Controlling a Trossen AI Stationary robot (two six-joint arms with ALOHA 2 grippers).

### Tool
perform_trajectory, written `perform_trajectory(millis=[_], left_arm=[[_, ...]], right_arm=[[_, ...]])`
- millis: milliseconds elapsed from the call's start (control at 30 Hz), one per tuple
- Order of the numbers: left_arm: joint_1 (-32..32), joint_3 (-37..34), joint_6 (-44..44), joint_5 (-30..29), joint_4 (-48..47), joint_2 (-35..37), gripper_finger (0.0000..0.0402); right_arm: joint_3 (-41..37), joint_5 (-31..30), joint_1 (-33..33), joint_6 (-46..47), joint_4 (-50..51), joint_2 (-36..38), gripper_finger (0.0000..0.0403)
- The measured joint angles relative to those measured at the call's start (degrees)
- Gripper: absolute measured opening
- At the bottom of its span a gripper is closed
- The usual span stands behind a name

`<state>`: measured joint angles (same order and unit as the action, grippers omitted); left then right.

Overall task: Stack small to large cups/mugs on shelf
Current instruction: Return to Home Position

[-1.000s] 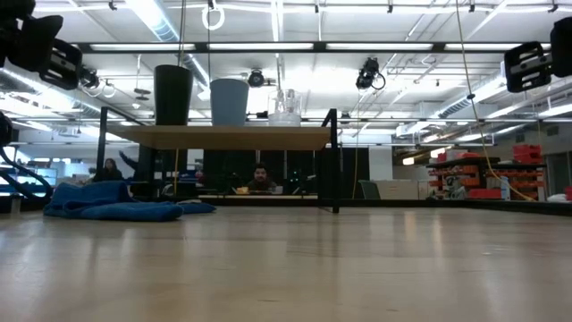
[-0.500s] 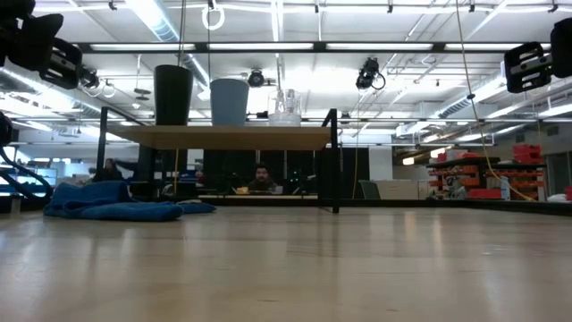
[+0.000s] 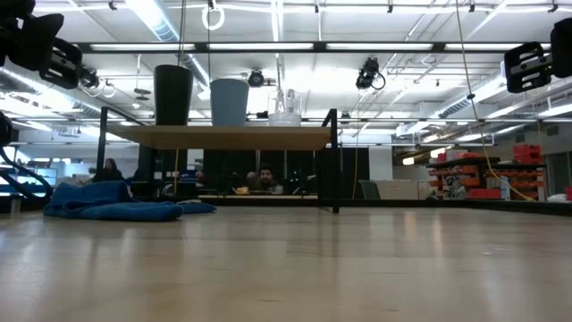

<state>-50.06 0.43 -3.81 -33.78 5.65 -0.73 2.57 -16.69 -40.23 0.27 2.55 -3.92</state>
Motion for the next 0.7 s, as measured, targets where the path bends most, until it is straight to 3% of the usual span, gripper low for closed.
perform_trajectory(millis=[700], left_arm=[[0.0,0.0,0.0,0.0,0.1,0.0,0.0139]], right_arm=[[0.0,0.0,0.0,0.0,0.0,0.0,0.0012]])
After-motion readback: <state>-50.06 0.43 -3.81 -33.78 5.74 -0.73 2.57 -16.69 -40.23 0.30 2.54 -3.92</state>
